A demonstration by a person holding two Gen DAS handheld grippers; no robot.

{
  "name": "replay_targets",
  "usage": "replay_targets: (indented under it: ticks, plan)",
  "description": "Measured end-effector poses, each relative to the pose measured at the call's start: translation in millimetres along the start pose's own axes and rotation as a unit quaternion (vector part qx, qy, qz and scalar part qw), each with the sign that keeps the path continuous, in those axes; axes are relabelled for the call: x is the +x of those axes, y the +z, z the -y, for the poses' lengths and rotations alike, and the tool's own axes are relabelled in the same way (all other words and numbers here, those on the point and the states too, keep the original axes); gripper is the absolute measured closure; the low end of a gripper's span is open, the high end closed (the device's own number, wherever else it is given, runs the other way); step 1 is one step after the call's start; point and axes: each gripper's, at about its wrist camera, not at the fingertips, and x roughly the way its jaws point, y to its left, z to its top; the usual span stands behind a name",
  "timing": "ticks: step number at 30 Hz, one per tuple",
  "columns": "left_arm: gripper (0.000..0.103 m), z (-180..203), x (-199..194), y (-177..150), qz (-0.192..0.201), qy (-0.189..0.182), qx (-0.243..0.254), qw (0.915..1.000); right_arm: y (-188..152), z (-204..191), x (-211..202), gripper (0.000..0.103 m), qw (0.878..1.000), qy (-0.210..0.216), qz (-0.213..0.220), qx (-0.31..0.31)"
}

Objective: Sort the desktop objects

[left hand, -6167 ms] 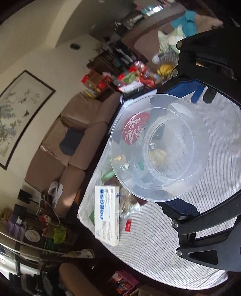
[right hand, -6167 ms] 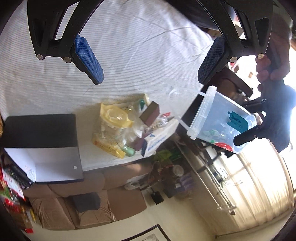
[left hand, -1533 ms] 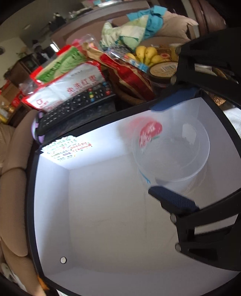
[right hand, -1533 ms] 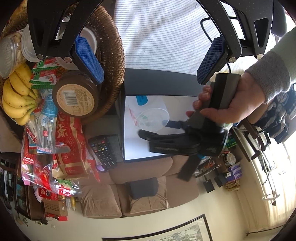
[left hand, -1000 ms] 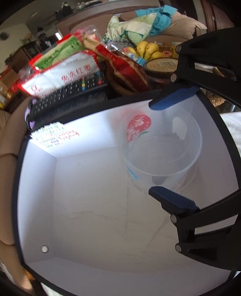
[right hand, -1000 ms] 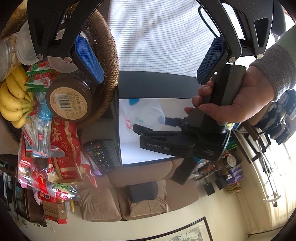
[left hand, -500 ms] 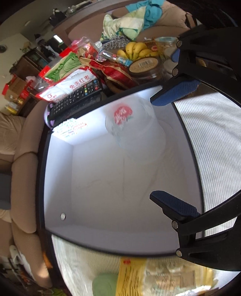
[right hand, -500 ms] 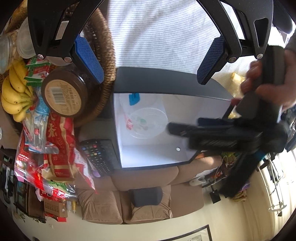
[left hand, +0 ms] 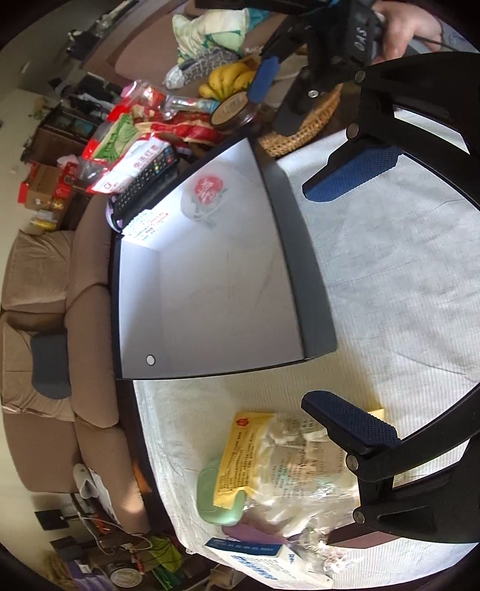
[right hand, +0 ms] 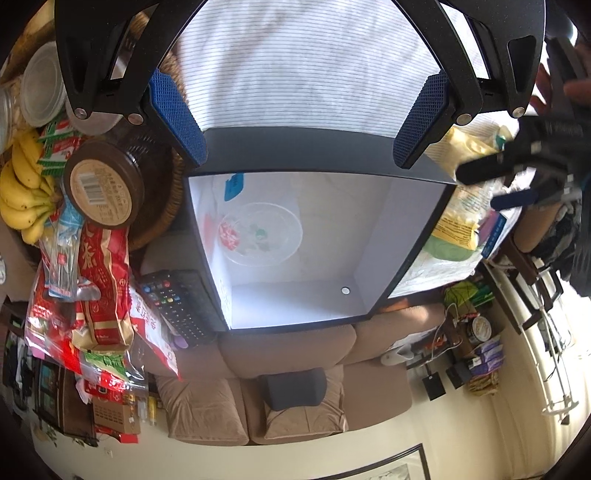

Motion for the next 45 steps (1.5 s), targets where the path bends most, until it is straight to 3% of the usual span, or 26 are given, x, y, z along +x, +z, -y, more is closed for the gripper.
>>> replay_targets:
  ticks: [5, 13, 23, 27, 35, 41, 45]
  plan:
    - [0.0, 4, -21, -18, 0.007, 0.008, 0.013, 0.9999, -4, -14, -12, 0.0, 1.0, -0.007, 0.0, -0.005]
    - [0.0, -7, -55, -59, 0.016, 0.022, -0.006, 0.9996, -17, -42, -33, 0.0, 1.0, -0.007, -0.003, -0.012]
    - [0.0, -86, -89, -124, 0.033, 0.028, -0.077, 0.9961, -52, -86, -41, 0.0, 0.999, 0.028, -0.019, -0.014]
    - [0.0, -145, -96, -153, 0.04, 0.035, -0.138, 0.989, -68, -114, -33, 0.0, 0.998, 0.044, -0.035, -0.025]
    - [0.0, -260, -103, -188, 0.056, 0.068, -0.26, 0.9617, -85, -182, -8, 0.0, 0.993, 0.089, -0.057, -0.05]
    - [0.0, -307, -97, -185, 0.075, 0.098, -0.285, 0.9505, -88, -234, 13, 0.0, 0.989, 0.105, -0.059, -0.085]
    - [0.0, -321, -84, -175, 0.082, 0.087, -0.29, 0.9496, -87, -254, 32, 0.0, 0.988, 0.109, -0.062, -0.09]
